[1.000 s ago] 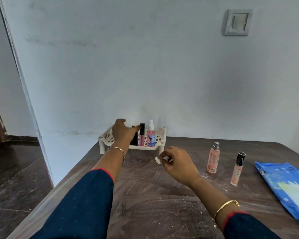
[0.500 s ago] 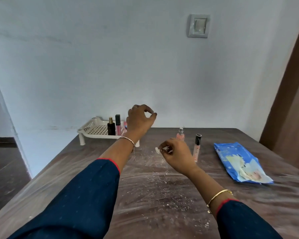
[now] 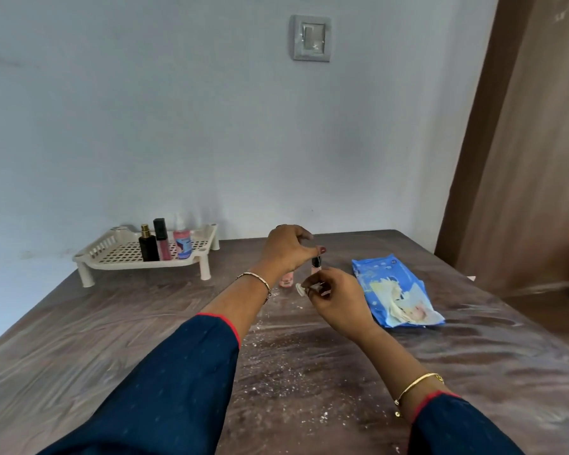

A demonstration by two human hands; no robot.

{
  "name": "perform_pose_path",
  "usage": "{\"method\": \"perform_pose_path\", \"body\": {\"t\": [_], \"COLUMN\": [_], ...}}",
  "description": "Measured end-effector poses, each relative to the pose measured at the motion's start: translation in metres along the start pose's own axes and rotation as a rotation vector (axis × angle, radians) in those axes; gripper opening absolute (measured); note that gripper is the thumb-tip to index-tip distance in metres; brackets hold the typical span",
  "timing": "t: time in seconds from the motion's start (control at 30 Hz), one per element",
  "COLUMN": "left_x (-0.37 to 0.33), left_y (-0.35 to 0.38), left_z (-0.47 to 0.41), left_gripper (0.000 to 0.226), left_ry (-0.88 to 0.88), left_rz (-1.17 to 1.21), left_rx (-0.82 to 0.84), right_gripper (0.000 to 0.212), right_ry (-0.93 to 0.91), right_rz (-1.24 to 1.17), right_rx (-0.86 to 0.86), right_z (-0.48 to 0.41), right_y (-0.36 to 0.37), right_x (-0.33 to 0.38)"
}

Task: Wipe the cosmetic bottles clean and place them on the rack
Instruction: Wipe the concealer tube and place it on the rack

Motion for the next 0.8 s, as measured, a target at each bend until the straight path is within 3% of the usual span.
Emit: {"method": "perform_pose_path", "body": {"t": [0.4, 0.63, 0.8], "left_x": [0.003, 0.004, 0.016], "left_y": [0.010, -0.016, -0.044], "left_z": [-0.006, 0.026, 0.064], "left_gripper": [0.021, 0.019, 0.052], "left_ry": [-0.074, -0.129, -0.194], "left_rz": [0.098, 0.445, 0.616], "left_rx": [-0.019, 0.117, 0.203], "right_gripper": [0.010, 0.011, 0.012], "right_ry": [0.076, 0.272, 0.329], "right_rz": [-0.022, -0.267, -0.543], "right_rx": [-0.037, -0.333, -0.412], "right_z": [0.005, 0.017, 0.032], "right_y": [-0.016, -0.038, -0.033], "right_x": [-0.013, -0.005, 0.008]}}
Point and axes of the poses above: each hand's wrist, its own z-axis away from the middle knuckle, its own y-axis out of the palm, x = y × z, the point moved 6 cm from there along -z, towards the middle knuckle, and after that the axes turned 8 degrees about -z, right-handed, at the moved point
